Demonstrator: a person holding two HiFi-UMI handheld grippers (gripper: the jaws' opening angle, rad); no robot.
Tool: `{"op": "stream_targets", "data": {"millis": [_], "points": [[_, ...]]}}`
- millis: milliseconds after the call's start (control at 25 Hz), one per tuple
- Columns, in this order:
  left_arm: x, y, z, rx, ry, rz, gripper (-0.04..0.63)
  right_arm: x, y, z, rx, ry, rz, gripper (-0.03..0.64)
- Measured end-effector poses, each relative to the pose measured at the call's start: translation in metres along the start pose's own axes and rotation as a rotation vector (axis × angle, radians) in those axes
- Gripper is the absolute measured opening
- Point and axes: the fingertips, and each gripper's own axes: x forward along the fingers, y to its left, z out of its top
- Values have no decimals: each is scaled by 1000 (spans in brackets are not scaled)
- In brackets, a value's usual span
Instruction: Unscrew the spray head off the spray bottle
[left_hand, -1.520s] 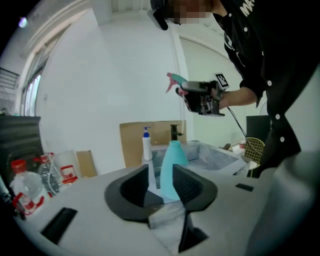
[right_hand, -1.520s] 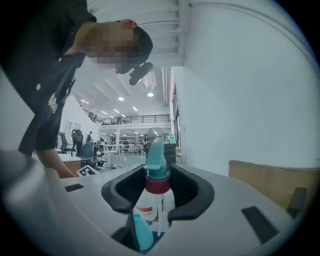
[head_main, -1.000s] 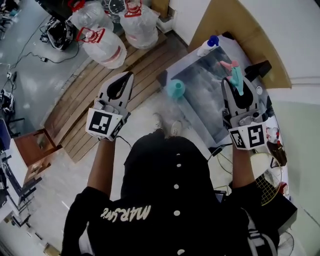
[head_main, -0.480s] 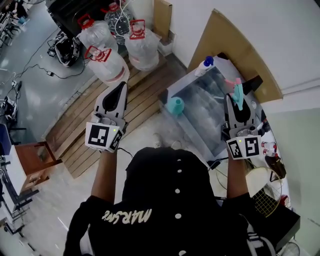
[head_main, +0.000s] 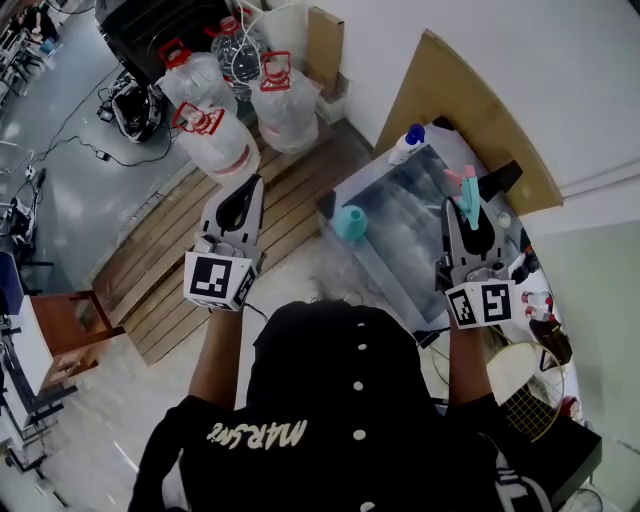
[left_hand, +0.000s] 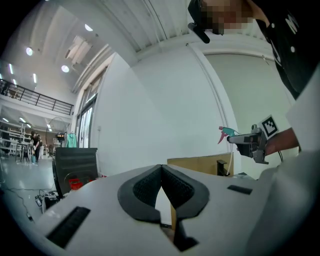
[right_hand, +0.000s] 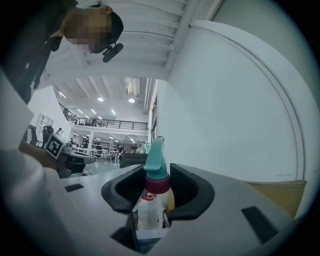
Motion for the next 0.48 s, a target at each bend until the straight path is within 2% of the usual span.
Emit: {"op": "stream_targets", "data": {"millis": [240, 480], "points": [[1, -5, 6, -10, -33, -12, 25, -2, 4, 1, -3, 3, 6, 161], [4, -8, 9, 3, -32, -16, 25, 2, 6, 5, 3, -3, 13, 161]]}}
